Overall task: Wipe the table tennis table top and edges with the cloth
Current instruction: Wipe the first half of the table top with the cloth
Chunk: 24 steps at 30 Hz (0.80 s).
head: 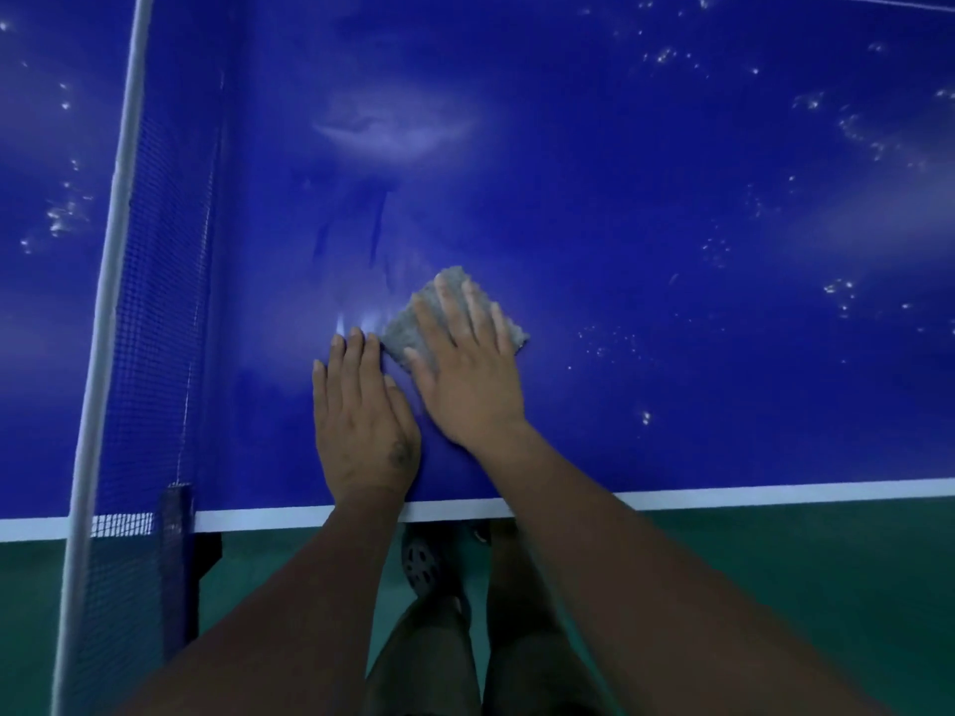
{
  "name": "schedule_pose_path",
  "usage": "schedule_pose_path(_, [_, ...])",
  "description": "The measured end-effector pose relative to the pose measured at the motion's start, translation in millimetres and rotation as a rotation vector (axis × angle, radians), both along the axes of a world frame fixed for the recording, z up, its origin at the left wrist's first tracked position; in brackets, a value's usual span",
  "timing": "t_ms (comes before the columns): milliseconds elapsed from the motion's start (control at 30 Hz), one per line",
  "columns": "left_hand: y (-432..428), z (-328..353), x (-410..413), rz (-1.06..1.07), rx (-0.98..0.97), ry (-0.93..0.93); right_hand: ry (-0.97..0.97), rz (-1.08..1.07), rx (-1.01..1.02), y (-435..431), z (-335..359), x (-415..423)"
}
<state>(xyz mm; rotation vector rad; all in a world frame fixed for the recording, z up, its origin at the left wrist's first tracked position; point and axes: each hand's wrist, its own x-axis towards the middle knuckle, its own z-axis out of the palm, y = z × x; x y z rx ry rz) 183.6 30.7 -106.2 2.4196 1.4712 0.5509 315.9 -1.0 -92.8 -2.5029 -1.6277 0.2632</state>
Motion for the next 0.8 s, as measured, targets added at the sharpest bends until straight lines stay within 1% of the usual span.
schedule_pose_path(33, [-0.3,0.6,-0.1,-0.001,-0.008,-0.012,0.005,0.026,0.011,-10.6,0.0,14.5])
schedule_pose_path(67, [-0.6,1.2,-0.4,-0.004,-0.016,-0.023,0.004,0.007,0.008,-20.9,0.9,33.1])
schedule_pose_path(100, [-1.2,1.8,-0.8,-0.01,-0.017,-0.032,-0.004,-0.057,-0.016,-31.0,2.8,54.6])
schedule_pose_path(200, [-3.5,2.6,-2.8,-0.077,0.003,-0.037,-0.024,-0.353,-0.076,-61.8,11.8,123.6])
schedule_pose_path(233, [-4.7,2.3,-3.4,-0.11,0.008,-0.042,-0.004,-0.441,-0.091,-69.9,15.8,140.3])
schedule_pose_path(300, [-10.3,2.6,-1.7,-0.141,-0.004,-0.082,0.052,-0.582,-0.127,-73.8,20.8,151.6])
schedule_pose_path(367, [-23.2,5.6,5.5,-0.11,-0.038,-0.133,0.044,-0.643,-0.14,-61.5,22.3,132.1])
schedule_pose_path(433, [-41.2,7.5,14.0,-0.07,-0.067,-0.153,0.006,-0.54,-0.133,-49.0,18.1,88.6])
schedule_pose_path(533, [-54.6,3.5,20.0,-0.069,-0.099,-0.137,-0.026,-0.261,-0.096,-55.6,7.6,12.0])
schedule_pose_path(600, [-52.7,-1.7,20.4,-0.062,-0.089,-0.116,-0.039,-0.128,-0.072,-74.1,1.9,-4.7])
schedule_pose_path(700, [-51.9,-5.0,21.5,-0.064,-0.058,-0.083,-0.038,0.073,-0.042,-96.1,-1.8,33.6])
schedule_pose_path(733, [-52.5,-4.9,21.6,-0.062,-0.051,-0.079,-0.047,0.076,-0.045,-99.7,-0.8,54.9])
schedule_pose_path(767, [-52.9,-5.7,22.3,-0.059,-0.047,-0.074,-0.055,0.025,-0.059,-101.9,0.6,79.9])
schedule_pose_path(800, [-53.4,-6.9,22.8,-0.059,-0.042,-0.066,-0.055,-0.075,-0.079,-103.1,2.4,106.2])
